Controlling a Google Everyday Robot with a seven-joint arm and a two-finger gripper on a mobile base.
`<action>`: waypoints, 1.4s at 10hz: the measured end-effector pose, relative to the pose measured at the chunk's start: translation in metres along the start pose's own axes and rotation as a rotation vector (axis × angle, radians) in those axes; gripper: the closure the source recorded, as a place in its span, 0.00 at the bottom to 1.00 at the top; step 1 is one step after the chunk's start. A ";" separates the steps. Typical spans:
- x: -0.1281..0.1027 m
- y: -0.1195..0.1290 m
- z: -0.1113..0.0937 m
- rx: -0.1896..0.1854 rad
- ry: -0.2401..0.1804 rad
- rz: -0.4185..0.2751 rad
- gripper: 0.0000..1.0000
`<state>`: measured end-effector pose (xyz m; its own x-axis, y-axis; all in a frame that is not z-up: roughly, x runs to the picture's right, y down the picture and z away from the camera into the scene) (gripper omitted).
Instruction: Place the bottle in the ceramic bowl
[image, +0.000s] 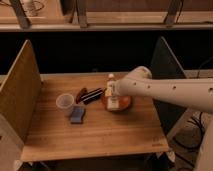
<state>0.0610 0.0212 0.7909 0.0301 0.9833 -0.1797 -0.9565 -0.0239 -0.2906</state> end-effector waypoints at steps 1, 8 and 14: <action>-0.007 -0.014 -0.002 0.004 -0.026 0.016 0.86; -0.015 -0.026 0.007 -0.054 -0.078 0.034 0.80; -0.015 -0.025 0.007 -0.055 -0.078 0.034 0.80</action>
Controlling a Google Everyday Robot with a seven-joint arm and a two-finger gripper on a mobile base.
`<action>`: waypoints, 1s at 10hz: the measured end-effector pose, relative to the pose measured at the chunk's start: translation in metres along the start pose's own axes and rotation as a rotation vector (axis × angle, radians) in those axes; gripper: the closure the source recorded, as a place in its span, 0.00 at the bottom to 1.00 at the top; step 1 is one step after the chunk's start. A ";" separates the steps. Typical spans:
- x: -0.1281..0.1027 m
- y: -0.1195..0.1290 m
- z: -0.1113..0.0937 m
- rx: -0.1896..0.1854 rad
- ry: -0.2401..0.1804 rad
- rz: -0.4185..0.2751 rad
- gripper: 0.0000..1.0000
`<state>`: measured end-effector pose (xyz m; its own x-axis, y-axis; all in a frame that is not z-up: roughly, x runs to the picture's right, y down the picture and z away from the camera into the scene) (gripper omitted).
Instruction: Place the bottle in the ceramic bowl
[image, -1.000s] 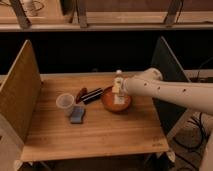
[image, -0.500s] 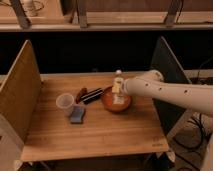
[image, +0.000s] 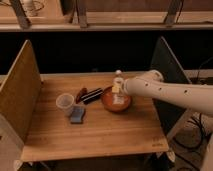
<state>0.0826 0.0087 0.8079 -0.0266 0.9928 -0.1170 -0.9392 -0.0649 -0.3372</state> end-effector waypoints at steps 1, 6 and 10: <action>0.000 0.000 0.000 0.000 0.000 0.000 0.80; 0.000 0.000 0.000 0.000 0.000 0.000 0.96; 0.000 0.000 0.000 0.000 0.000 0.001 0.55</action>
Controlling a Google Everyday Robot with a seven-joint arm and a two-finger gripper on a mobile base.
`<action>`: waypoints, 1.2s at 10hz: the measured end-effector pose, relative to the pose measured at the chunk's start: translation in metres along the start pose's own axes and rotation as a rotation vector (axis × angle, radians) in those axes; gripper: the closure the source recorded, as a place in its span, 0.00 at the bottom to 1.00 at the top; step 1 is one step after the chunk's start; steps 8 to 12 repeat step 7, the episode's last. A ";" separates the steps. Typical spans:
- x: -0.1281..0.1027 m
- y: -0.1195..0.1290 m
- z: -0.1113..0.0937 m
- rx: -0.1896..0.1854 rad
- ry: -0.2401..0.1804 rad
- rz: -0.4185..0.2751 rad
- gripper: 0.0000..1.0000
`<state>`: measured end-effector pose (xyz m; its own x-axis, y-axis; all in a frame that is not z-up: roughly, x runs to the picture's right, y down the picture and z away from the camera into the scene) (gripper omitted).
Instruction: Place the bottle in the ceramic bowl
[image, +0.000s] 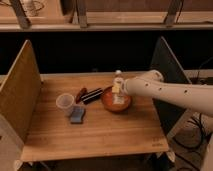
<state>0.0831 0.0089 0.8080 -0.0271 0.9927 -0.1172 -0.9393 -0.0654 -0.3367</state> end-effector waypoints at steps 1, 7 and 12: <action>0.000 0.000 0.000 0.000 0.000 0.000 0.47; 0.000 0.000 0.000 0.000 0.001 0.000 0.20; 0.000 0.000 0.000 0.000 0.001 0.000 0.20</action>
